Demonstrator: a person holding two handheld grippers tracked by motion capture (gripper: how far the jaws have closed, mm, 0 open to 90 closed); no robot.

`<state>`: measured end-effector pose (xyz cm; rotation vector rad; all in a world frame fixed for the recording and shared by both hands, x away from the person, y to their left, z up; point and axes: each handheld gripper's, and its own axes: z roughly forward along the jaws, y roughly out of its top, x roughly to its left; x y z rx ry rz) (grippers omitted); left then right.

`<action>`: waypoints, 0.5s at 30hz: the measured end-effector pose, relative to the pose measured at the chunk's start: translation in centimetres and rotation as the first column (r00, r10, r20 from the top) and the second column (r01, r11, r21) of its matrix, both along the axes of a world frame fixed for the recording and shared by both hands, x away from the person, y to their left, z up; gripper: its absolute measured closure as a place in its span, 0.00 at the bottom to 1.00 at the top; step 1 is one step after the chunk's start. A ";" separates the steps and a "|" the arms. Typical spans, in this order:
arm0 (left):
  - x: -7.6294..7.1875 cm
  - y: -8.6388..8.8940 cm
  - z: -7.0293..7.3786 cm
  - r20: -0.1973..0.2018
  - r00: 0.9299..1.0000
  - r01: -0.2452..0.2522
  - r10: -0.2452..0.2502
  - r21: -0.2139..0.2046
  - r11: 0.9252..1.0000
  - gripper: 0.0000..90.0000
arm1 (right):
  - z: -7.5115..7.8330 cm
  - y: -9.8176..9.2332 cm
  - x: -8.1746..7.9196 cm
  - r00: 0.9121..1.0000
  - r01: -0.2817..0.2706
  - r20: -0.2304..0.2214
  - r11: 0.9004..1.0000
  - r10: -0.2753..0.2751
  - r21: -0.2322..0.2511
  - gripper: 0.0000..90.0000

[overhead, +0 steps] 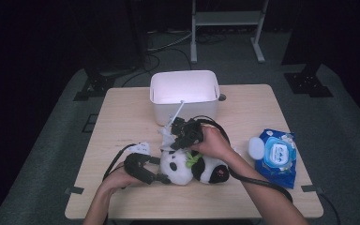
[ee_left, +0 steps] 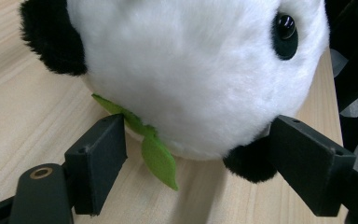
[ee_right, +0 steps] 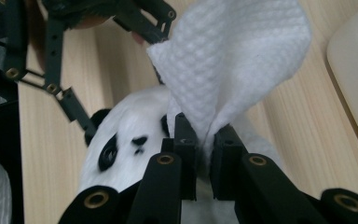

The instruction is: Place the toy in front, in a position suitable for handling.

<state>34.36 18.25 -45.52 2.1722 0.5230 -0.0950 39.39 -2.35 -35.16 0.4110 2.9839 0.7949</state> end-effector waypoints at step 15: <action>0.2 2.2 1.0 0.024 0.998 -0.051 0.052 -0.032 0.998 0.21 | -0.6 1.2 0.4 1.000 -0.012 -0.025 1.000 0.012 0.007 0.91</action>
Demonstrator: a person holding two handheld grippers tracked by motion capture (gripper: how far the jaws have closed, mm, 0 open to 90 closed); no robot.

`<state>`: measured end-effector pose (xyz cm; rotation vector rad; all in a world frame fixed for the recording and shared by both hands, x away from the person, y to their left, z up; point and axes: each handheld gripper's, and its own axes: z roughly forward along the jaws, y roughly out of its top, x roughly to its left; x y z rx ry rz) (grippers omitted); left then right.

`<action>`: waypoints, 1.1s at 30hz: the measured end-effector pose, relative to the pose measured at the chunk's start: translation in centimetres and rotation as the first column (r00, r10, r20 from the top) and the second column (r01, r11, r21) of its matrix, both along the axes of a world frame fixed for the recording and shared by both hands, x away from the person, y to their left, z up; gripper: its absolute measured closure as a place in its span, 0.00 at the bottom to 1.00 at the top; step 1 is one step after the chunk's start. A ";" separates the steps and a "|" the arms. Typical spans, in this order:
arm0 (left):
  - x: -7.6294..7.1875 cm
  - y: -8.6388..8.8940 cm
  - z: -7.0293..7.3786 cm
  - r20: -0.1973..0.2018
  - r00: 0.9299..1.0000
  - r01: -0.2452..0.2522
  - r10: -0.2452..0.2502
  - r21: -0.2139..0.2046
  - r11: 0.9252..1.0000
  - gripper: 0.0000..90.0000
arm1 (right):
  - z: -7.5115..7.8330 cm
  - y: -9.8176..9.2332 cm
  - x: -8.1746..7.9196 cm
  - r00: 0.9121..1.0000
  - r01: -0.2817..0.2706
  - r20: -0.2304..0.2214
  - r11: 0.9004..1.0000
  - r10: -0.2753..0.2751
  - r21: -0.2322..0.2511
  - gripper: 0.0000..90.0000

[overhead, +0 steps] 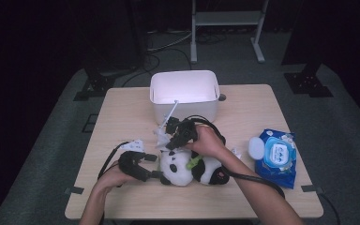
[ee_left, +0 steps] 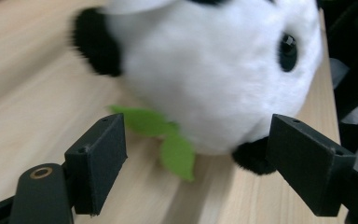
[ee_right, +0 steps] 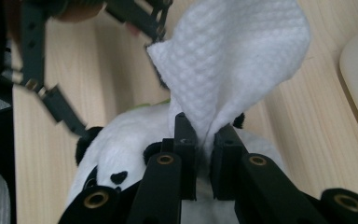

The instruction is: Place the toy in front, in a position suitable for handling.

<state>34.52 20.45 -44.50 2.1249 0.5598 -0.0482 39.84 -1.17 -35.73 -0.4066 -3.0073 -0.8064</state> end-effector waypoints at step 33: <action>-0.1 3.7 1.4 0.067 0.992 -0.111 0.107 0.044 0.993 0.21 | 0.1 -0.2 -6.3 0.991 -0.127 0.039 0.991 0.125 0.035 0.91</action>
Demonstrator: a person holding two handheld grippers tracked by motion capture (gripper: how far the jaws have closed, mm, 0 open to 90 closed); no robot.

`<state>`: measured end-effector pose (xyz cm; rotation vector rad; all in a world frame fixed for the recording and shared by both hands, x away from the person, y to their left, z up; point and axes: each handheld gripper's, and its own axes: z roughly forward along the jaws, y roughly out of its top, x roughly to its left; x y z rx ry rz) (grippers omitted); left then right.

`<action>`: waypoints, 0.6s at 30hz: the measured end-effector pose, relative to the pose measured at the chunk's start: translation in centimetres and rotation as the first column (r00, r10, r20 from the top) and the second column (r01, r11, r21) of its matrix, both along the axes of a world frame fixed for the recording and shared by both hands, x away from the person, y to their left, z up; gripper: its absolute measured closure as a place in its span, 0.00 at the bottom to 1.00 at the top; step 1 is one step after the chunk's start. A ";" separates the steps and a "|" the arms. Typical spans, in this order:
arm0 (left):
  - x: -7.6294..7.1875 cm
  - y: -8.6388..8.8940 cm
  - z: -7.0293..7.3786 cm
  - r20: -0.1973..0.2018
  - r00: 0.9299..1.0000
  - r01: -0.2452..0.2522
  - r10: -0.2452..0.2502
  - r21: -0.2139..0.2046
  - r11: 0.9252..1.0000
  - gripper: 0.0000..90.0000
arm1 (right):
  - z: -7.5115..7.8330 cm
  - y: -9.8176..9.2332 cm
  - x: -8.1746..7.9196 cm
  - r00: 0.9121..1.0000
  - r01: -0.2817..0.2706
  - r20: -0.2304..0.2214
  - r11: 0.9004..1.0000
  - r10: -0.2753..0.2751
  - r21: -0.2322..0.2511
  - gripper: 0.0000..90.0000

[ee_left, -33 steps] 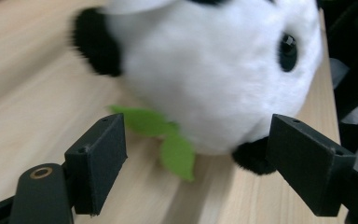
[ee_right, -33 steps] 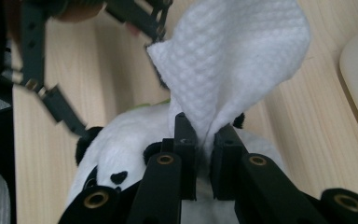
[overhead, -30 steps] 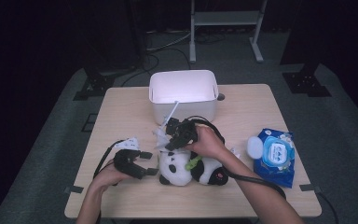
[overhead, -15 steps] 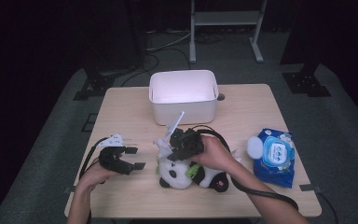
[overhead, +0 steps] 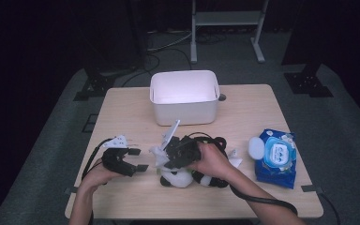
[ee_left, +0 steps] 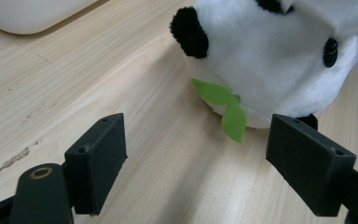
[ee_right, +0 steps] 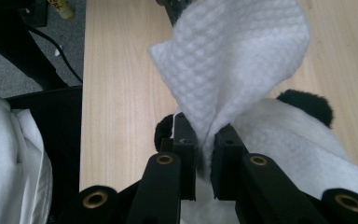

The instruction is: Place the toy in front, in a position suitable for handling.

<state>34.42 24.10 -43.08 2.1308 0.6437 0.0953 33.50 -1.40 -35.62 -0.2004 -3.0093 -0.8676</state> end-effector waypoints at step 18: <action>0.0 -0.3 0.2 0.008 1.000 0.009 -0.009 0.001 1.000 0.21 | -0.1 -3.3 -0.5 0.999 0.039 -0.015 0.999 -0.039 0.019 0.90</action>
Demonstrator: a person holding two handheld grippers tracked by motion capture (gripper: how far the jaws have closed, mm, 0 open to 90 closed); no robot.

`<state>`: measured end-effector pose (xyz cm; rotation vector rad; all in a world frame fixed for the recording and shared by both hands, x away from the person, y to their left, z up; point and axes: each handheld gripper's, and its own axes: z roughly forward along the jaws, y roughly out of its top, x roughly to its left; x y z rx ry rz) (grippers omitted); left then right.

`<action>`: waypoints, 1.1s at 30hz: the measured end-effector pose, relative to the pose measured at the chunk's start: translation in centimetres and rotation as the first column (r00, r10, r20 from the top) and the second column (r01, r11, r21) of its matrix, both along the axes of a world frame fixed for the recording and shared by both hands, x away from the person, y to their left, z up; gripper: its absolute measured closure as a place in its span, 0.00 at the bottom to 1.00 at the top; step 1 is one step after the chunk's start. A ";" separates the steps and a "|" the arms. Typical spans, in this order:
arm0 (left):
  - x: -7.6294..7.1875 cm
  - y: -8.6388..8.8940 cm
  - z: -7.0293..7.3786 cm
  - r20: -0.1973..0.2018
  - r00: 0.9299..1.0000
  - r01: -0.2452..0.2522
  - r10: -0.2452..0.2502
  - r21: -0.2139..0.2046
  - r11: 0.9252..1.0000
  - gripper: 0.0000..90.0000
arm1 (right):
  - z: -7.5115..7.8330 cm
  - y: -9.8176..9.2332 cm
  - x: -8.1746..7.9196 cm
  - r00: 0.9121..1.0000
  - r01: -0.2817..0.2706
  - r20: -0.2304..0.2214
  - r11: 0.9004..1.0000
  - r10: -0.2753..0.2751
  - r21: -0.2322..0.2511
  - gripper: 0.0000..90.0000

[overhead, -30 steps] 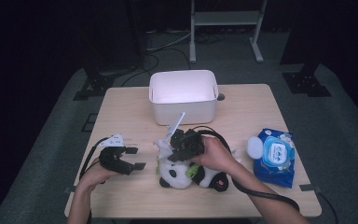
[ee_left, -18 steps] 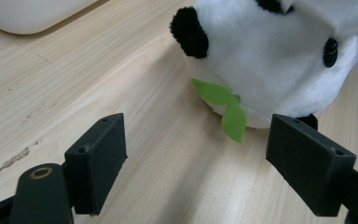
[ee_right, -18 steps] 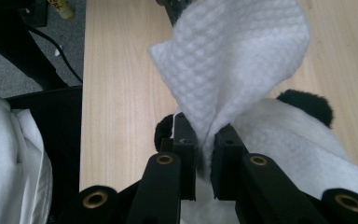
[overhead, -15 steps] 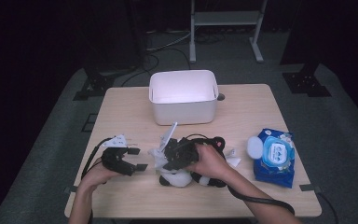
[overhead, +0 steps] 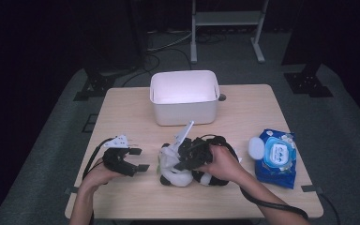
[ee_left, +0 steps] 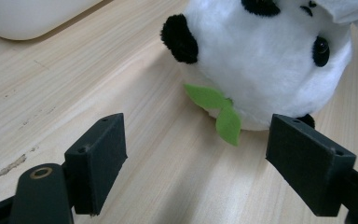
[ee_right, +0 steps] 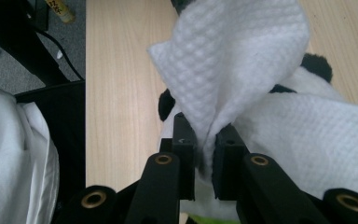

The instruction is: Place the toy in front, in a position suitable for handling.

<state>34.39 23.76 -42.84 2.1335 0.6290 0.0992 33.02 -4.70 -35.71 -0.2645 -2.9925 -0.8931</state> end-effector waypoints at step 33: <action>-0.3 -0.8 0.7 0.011 0.999 0.038 -0.037 -0.008 0.999 0.21 | 1.6 -1.8 1.4 0.997 0.064 0.037 0.997 -0.065 0.031 0.90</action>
